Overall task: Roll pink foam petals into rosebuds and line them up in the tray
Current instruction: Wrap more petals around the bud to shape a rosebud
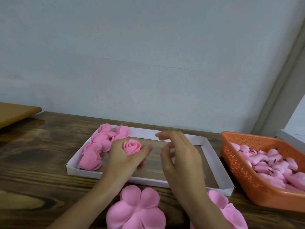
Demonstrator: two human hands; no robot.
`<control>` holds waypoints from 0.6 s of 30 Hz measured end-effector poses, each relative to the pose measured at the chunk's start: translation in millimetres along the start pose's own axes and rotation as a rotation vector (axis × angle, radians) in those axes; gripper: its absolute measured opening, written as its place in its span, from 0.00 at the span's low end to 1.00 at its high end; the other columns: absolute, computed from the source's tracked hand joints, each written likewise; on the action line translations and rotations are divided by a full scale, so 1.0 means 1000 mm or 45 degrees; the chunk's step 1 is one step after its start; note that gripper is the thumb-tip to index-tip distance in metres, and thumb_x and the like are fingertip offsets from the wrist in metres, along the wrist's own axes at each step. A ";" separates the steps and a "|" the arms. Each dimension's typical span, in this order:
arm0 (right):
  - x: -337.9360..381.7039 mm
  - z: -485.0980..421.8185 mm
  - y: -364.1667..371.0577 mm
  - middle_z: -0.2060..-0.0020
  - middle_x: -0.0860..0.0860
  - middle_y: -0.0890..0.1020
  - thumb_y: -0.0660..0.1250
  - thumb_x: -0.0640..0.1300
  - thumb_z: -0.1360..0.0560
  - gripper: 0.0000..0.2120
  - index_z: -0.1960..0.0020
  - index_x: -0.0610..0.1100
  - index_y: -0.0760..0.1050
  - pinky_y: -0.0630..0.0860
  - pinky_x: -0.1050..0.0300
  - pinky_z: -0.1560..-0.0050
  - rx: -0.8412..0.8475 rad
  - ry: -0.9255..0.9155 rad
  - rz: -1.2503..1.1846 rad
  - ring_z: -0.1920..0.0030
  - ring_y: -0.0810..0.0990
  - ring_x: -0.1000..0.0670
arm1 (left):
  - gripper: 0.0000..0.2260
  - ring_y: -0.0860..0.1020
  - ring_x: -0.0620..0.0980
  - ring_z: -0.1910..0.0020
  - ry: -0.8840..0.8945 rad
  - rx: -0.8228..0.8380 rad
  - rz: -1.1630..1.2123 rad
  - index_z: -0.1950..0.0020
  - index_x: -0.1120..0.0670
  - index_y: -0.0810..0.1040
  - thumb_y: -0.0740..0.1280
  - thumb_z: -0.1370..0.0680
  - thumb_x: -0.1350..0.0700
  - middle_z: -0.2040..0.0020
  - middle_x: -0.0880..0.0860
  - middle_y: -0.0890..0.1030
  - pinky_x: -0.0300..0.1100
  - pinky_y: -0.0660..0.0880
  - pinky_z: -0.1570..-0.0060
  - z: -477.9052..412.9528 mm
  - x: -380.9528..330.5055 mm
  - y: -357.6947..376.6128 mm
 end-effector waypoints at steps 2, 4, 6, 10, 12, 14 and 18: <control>0.014 0.000 0.001 0.43 0.60 0.79 0.61 0.33 0.26 0.23 0.39 0.54 0.79 0.78 0.58 0.51 0.067 -0.204 -0.046 0.46 0.79 0.57 | 0.19 0.73 0.41 0.80 -0.023 -0.047 -0.032 0.73 0.52 0.76 0.76 0.24 0.56 0.78 0.49 0.76 0.39 0.73 0.73 0.004 -0.003 0.000; 0.021 0.004 0.004 0.41 0.58 0.80 0.61 0.32 0.27 0.24 0.38 0.52 0.81 0.78 0.56 0.47 0.150 -0.339 -0.082 0.41 0.79 0.55 | 0.18 0.73 0.37 0.80 -0.061 -0.079 -0.037 0.72 0.49 0.76 0.76 0.26 0.61 0.78 0.43 0.76 0.40 0.75 0.72 0.005 -0.001 -0.007; 0.023 0.006 0.006 0.40 0.56 0.81 0.64 0.30 0.28 0.24 0.39 0.50 0.83 0.79 0.53 0.46 0.152 -0.396 -0.085 0.41 0.81 0.52 | 0.15 0.79 0.38 0.72 -0.129 0.091 -0.235 0.62 0.49 0.79 0.75 0.27 0.69 0.71 0.42 0.81 0.37 0.78 0.68 0.011 0.008 0.011; 0.024 0.008 0.010 0.40 0.54 0.82 0.68 0.29 0.29 0.23 0.40 0.48 0.84 0.79 0.51 0.48 0.126 -0.453 -0.027 0.43 0.82 0.50 | 0.14 0.82 0.59 0.50 -0.358 -0.006 -1.209 0.44 0.65 0.78 0.65 0.26 0.77 0.54 0.64 0.83 0.49 0.82 0.49 0.019 0.012 0.036; 0.023 0.009 0.011 0.40 0.55 0.82 0.67 0.31 0.29 0.22 0.40 0.50 0.84 0.80 0.51 0.50 0.119 -0.441 0.000 0.44 0.82 0.50 | 0.14 0.83 0.42 0.66 -0.584 0.160 -0.203 0.56 0.53 0.80 0.71 0.26 0.74 0.68 0.48 0.84 0.41 0.82 0.66 0.021 0.015 0.019; 0.023 0.011 0.014 0.39 0.56 0.81 0.66 0.33 0.28 0.22 0.40 0.52 0.84 0.79 0.51 0.51 0.134 -0.445 0.036 0.43 0.81 0.50 | 0.19 0.76 0.35 0.79 -0.376 -0.033 -0.040 0.65 0.48 0.73 0.72 0.27 0.71 0.78 0.44 0.76 0.32 0.74 0.79 0.012 0.004 0.001; 0.022 0.010 0.014 0.41 0.58 0.80 0.66 0.33 0.27 0.22 0.40 0.54 0.82 0.79 0.54 0.50 0.104 -0.398 -0.072 0.43 0.80 0.54 | 0.16 0.74 0.41 0.76 -0.171 -0.046 -0.114 0.67 0.45 0.72 0.73 0.27 0.61 0.72 0.47 0.73 0.36 0.72 0.77 0.006 0.006 0.002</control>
Point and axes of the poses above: each hand's wrist, its own z-axis away from the middle knuckle, its own y-axis out of the palm, x = y × z, the point moved 6 cm from there along -z, towards the middle knuckle
